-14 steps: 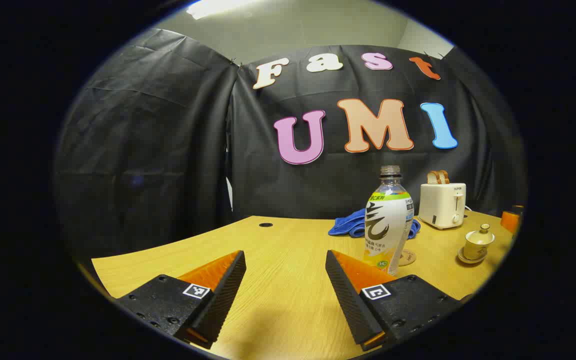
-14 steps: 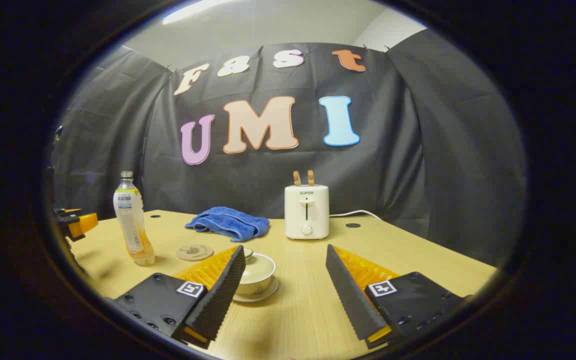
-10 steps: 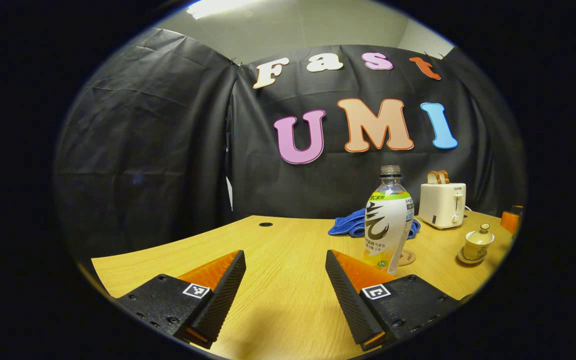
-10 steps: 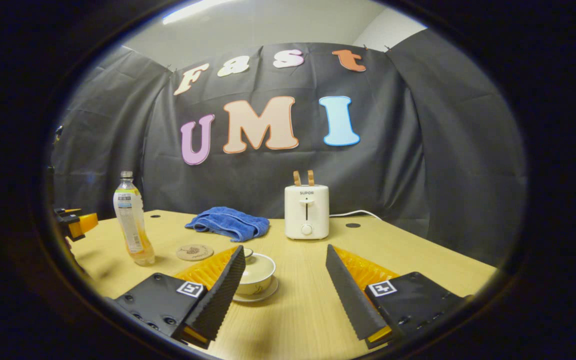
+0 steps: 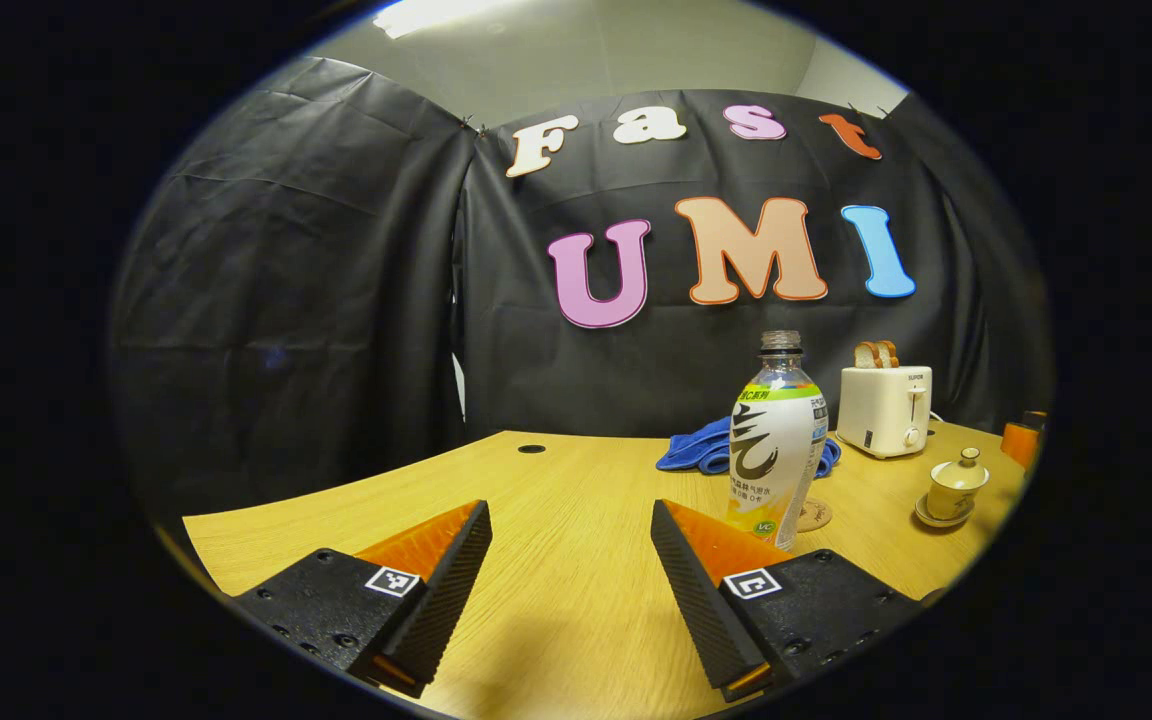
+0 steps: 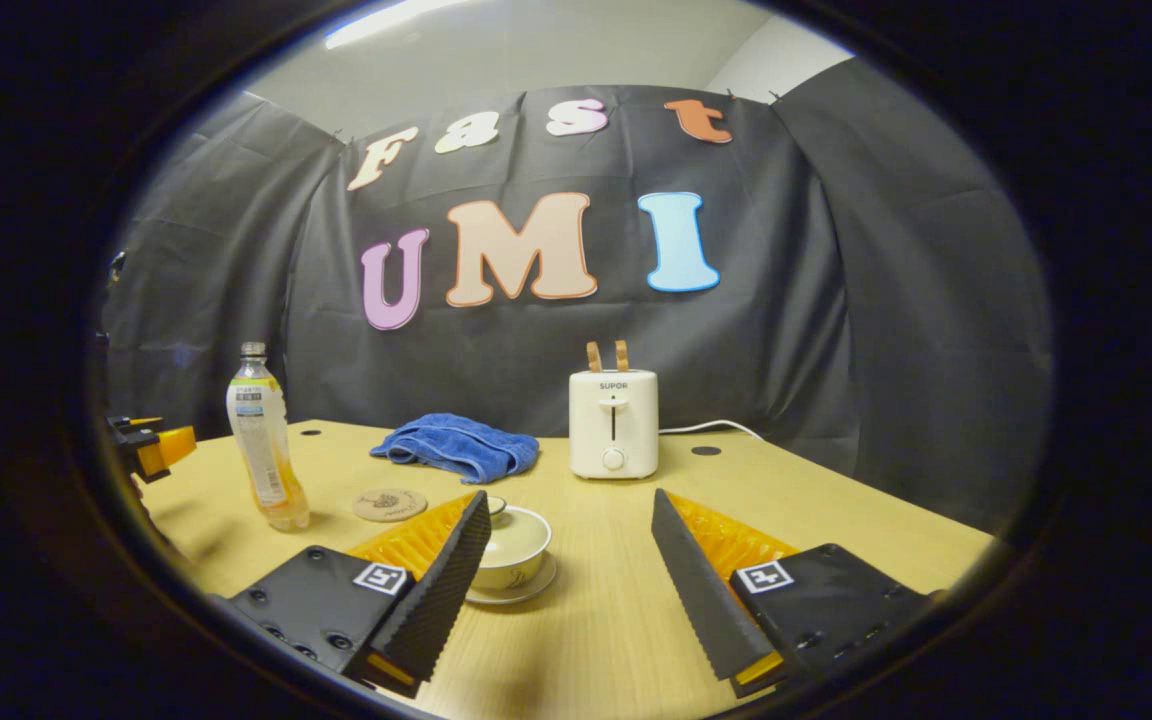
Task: Open the teacup lid with one hand, grasp the water bottle and pour water into the teacup with the other hand; after pouring, place the water bottle on the coaster and then close the teacup lid.
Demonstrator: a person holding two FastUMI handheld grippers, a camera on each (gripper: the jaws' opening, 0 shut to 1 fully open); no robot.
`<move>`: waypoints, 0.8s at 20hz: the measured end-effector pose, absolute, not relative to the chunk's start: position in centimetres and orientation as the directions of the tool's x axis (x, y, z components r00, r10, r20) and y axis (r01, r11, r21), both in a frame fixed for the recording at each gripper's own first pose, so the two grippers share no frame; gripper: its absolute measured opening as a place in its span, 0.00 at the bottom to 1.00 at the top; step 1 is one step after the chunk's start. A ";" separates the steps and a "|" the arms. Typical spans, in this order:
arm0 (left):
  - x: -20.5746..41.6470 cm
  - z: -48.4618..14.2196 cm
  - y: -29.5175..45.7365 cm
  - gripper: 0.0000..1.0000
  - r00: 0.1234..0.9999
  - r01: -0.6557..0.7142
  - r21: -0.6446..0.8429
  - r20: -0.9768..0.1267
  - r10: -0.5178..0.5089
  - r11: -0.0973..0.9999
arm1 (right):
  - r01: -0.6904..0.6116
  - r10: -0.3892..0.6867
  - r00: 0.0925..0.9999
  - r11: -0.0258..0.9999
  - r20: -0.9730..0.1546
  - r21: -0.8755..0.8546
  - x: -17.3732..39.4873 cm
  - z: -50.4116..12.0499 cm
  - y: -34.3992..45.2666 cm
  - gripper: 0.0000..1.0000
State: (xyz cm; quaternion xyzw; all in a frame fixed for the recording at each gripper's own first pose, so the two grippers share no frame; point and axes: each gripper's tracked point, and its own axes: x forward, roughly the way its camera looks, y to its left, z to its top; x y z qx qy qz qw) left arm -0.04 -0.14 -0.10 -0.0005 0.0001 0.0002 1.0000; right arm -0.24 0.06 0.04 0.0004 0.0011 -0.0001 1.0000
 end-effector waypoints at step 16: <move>0.0 -0.1 -0.2 0.94 1.000 -0.001 -0.002 0.001 0.001 1.000 | 0.002 -0.002 1.000 1.000 -0.003 0.001 -0.3 0.1 0.1 1.00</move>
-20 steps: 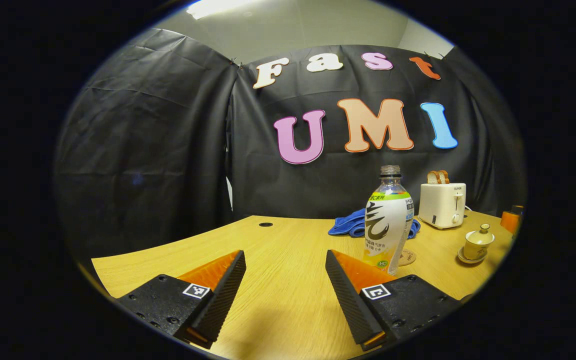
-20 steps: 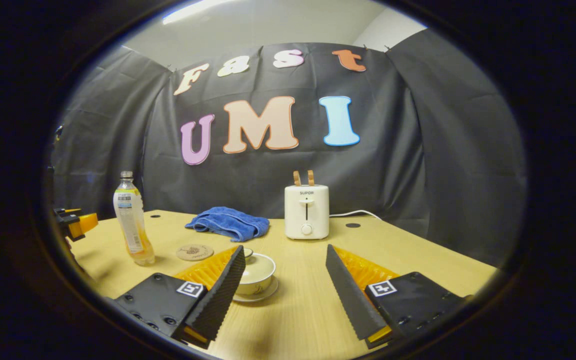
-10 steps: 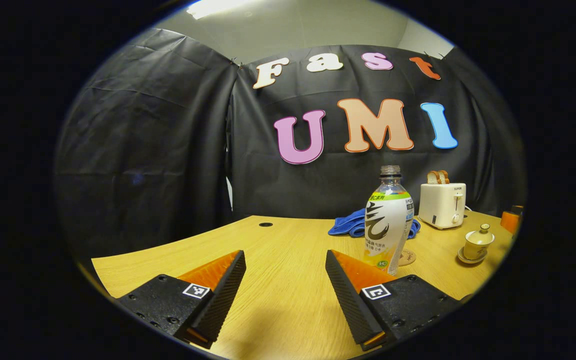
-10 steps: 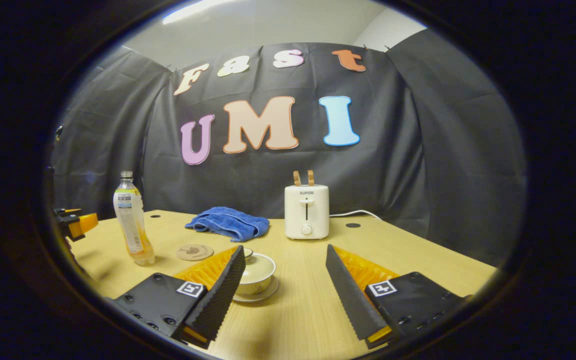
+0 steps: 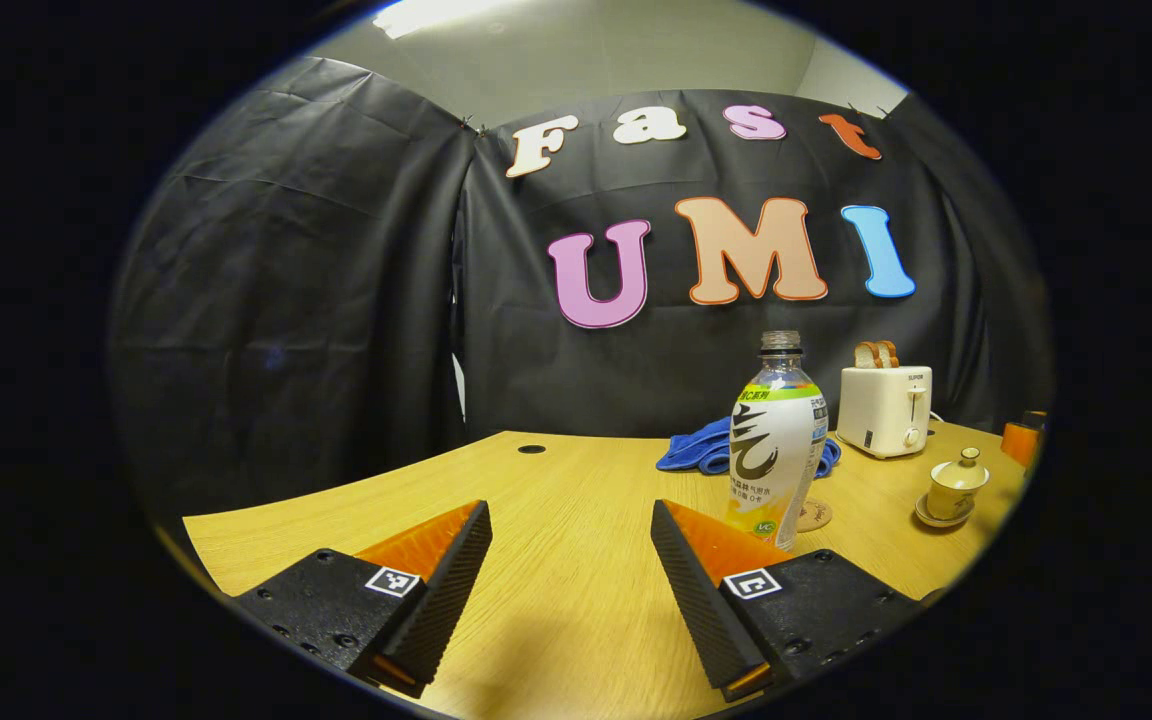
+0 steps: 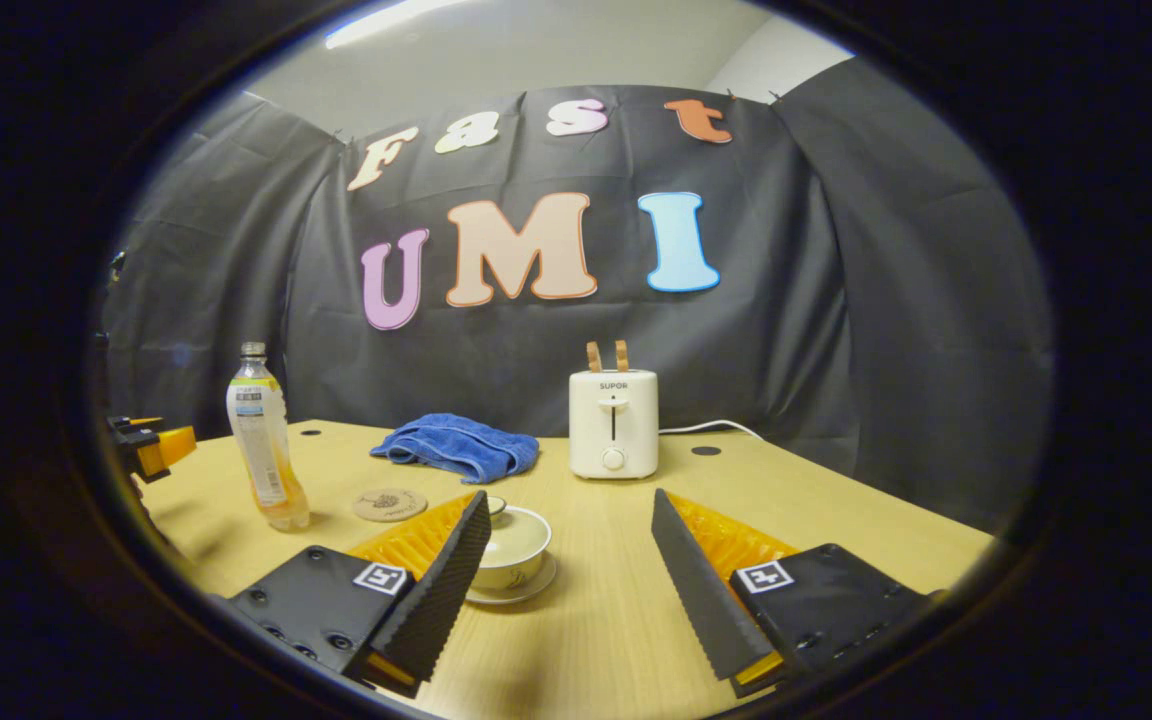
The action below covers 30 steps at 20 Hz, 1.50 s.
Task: Open the teacup lid with one hand, grasp the water bottle and pour water into the teacup with the other hand; after pouring, place the water bottle on the coaster and then close the teacup lid.
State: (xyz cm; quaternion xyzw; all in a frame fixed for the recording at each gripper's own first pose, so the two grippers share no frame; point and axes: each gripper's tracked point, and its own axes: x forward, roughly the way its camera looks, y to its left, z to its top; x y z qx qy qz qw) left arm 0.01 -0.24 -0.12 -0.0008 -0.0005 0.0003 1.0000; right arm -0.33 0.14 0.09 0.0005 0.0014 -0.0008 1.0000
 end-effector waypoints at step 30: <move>0.0 0.0 -0.5 0.94 1.000 0.013 -0.003 0.001 -0.013 1.000 | -0.210 0.194 0.965 0.974 -0.177 -0.082 6.3 -3.0 7.6 0.53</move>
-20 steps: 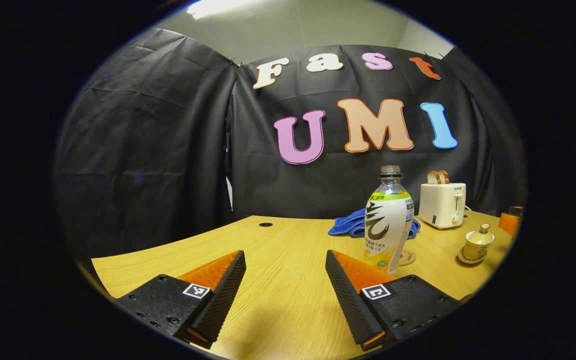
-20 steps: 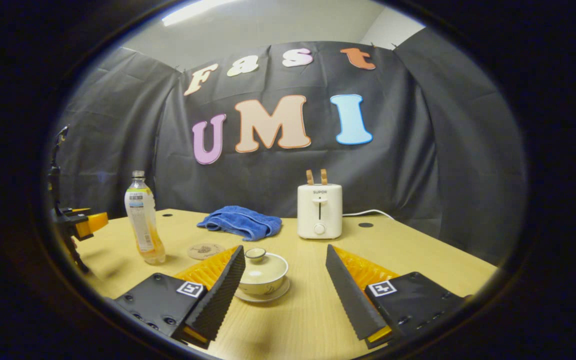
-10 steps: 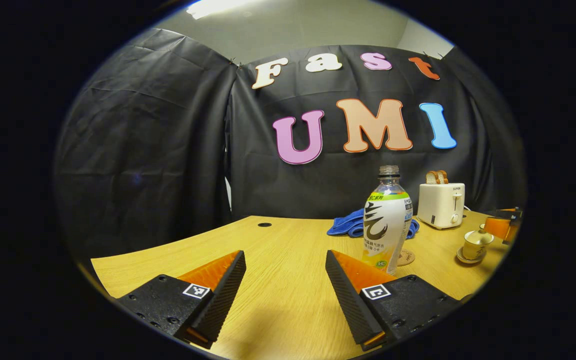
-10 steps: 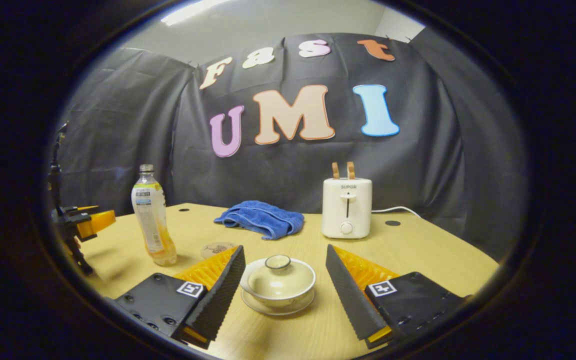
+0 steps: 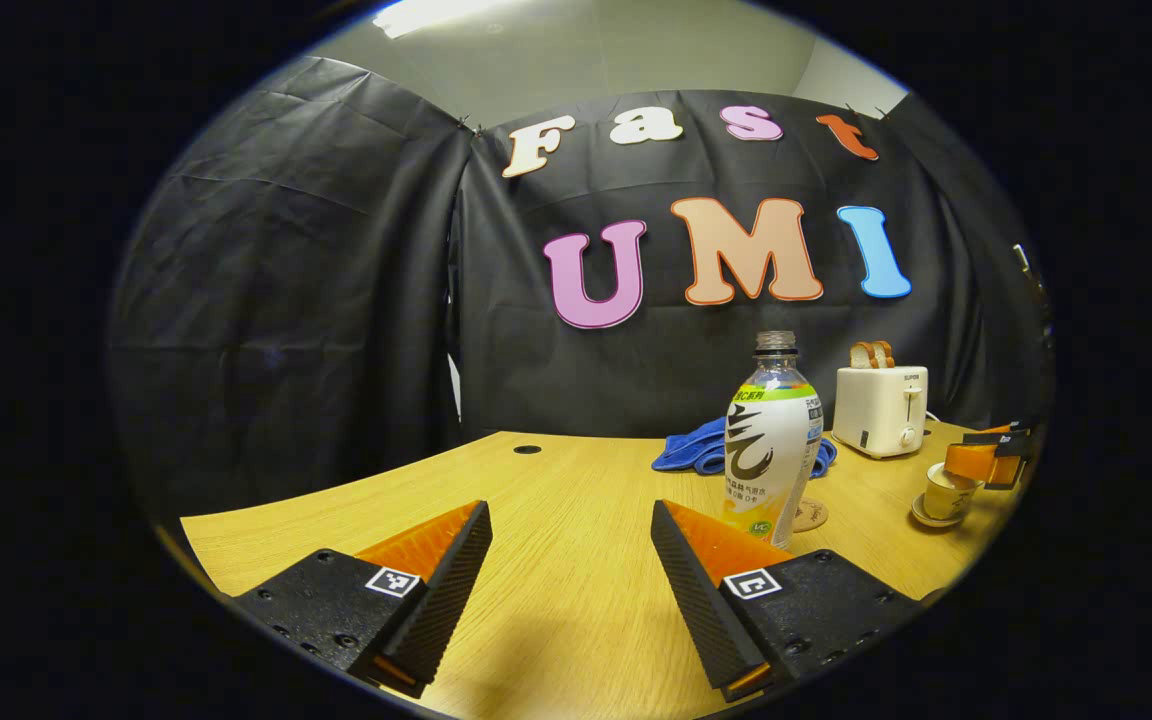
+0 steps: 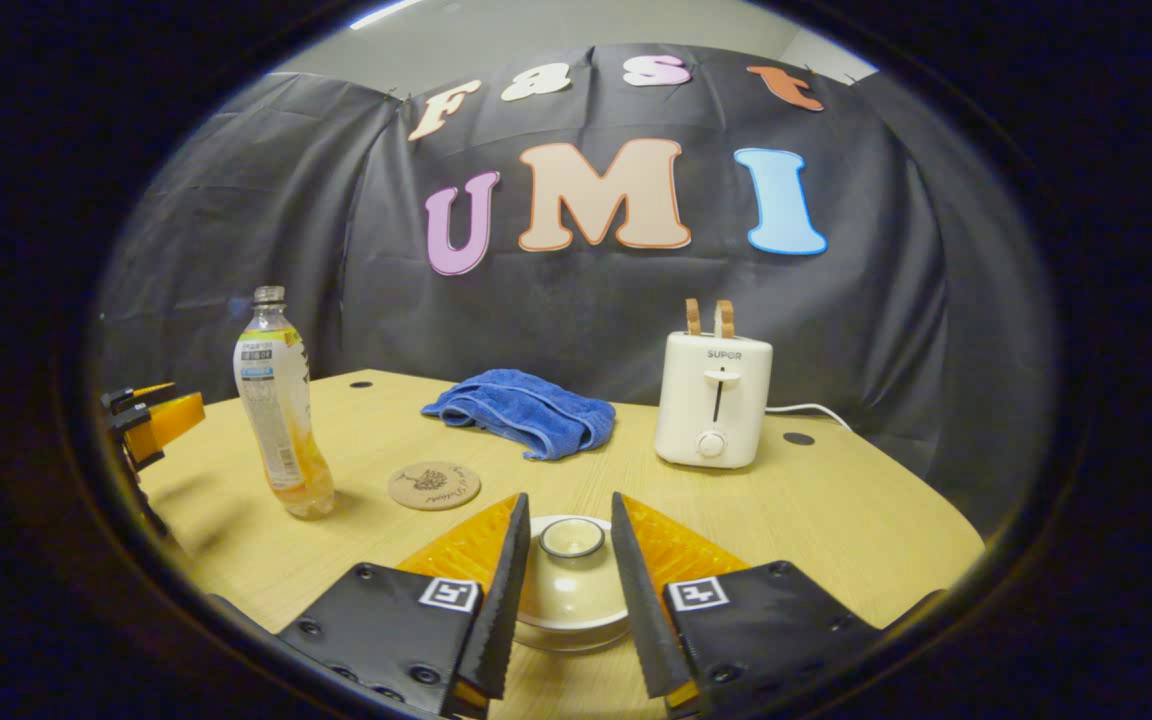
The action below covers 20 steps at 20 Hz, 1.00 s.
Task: Open the teacup lid with one hand, grasp the water bottle and pour water into the teacup with the other hand; after pouring, place the water bottle on the coaster and then close the teacup lid.
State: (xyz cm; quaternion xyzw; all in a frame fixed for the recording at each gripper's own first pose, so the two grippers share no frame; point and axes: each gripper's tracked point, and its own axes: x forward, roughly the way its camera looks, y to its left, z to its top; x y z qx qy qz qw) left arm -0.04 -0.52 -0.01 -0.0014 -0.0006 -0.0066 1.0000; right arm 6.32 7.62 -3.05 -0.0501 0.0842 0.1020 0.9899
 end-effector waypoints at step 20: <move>-0.2 0.1 -3.5 0.94 0.988 0.157 -0.006 0.008 -0.157 0.988 | -0.181 0.180 0.982 0.984 -0.050 0.003 4.9 -0.9 5.8 0.35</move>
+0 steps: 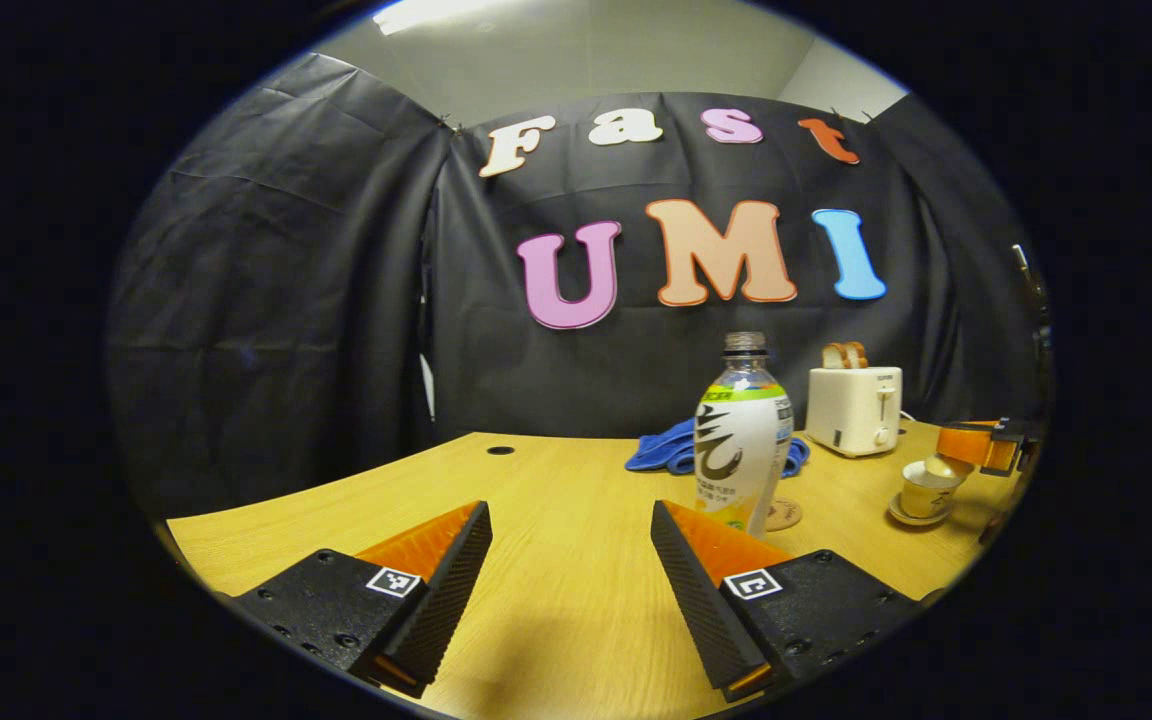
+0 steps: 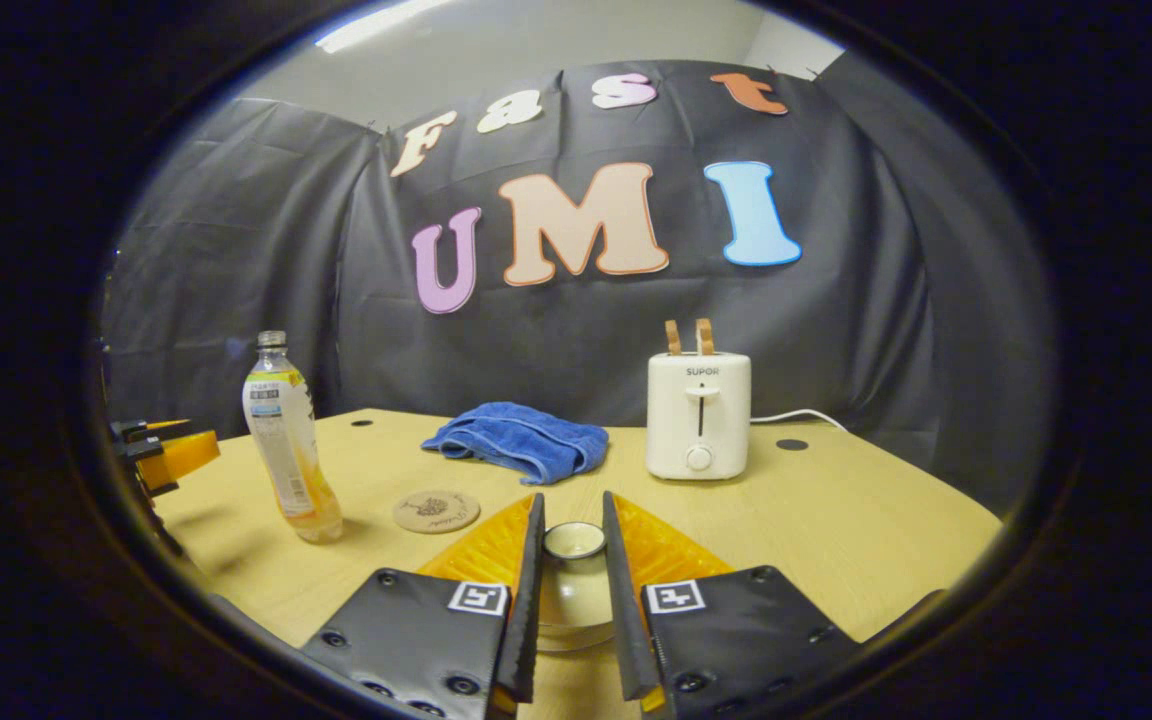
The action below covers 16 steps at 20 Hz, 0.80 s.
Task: Open the teacup lid with one hand, grasp the water bottle and pour water into the teacup with the other hand; after pouring, place the water bottle on the coaster and then close the teacup lid.
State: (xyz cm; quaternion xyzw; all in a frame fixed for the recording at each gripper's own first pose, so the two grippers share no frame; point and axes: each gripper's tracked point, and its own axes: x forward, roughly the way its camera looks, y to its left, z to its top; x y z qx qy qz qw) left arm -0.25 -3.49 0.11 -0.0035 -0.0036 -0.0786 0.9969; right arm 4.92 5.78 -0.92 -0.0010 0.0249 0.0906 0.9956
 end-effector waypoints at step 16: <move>2.0 -1.1 -12.1 0.93 0.892 0.447 -0.016 -0.069 -0.447 0.895 | -0.112 0.112 0.994 0.994 -0.015 0.003 2.1 -0.1 1.8 0.30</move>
